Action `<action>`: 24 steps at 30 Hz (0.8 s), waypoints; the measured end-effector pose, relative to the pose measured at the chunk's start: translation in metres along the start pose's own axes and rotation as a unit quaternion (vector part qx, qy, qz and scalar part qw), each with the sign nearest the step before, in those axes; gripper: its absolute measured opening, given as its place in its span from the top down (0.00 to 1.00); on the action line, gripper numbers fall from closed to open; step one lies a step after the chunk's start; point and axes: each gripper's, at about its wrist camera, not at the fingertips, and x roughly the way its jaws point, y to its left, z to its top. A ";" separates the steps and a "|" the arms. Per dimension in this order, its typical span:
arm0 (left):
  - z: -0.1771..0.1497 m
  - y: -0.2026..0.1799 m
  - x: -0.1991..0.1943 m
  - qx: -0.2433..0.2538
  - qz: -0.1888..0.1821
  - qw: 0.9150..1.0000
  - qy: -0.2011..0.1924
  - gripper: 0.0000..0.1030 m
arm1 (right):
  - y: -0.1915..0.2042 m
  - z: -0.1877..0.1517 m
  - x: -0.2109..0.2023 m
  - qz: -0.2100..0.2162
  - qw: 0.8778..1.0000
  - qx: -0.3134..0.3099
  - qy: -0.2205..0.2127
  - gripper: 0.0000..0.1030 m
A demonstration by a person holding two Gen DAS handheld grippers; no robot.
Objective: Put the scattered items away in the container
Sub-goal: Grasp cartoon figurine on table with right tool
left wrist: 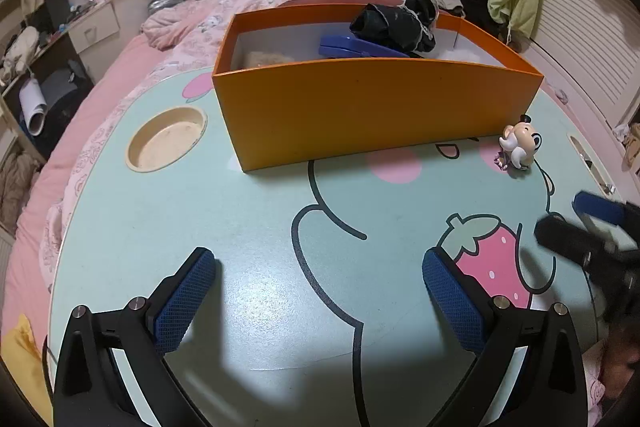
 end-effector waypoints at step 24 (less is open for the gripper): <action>0.000 0.000 -0.005 -0.002 -0.021 1.000 -0.003 0.00 | 0.036 0.018 0.001 -0.006 0.996 -0.091 -0.014 0.57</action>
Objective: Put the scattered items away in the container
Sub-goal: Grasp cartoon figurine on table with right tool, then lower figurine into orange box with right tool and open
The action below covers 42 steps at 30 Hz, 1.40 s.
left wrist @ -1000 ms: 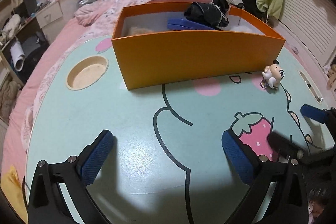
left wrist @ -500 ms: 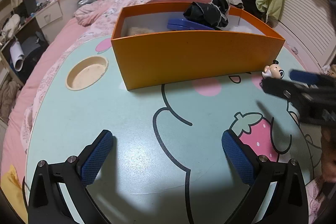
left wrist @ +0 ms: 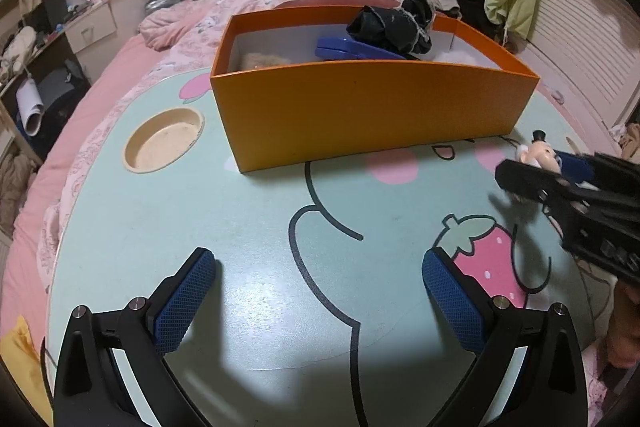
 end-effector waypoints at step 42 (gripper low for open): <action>0.088 0.027 -0.016 -0.006 -0.078 0.997 -0.024 0.12 | -0.036 0.093 -0.023 0.075 0.993 0.071 -0.058 0.39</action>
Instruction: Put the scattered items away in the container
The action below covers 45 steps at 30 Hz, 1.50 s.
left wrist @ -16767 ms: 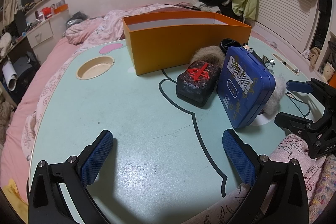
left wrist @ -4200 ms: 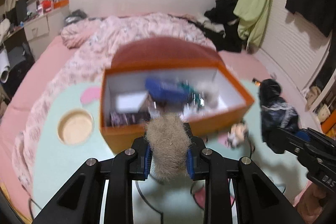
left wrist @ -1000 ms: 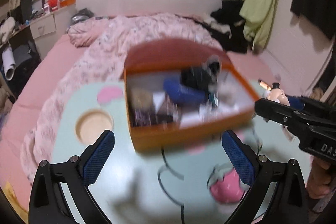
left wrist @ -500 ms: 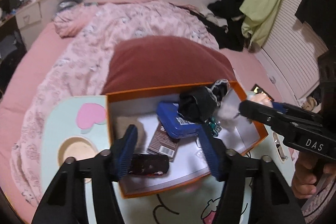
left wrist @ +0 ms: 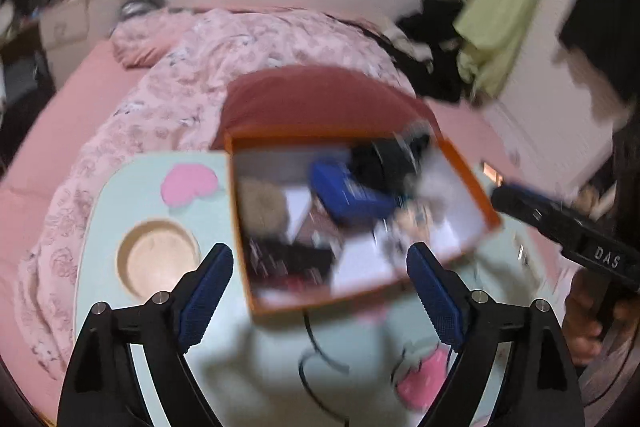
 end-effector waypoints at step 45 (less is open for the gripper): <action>-0.052 -0.009 0.047 0.013 0.103 0.994 0.033 0.00 | 0.005 -0.085 0.047 -0.098 0.994 0.008 0.055 0.16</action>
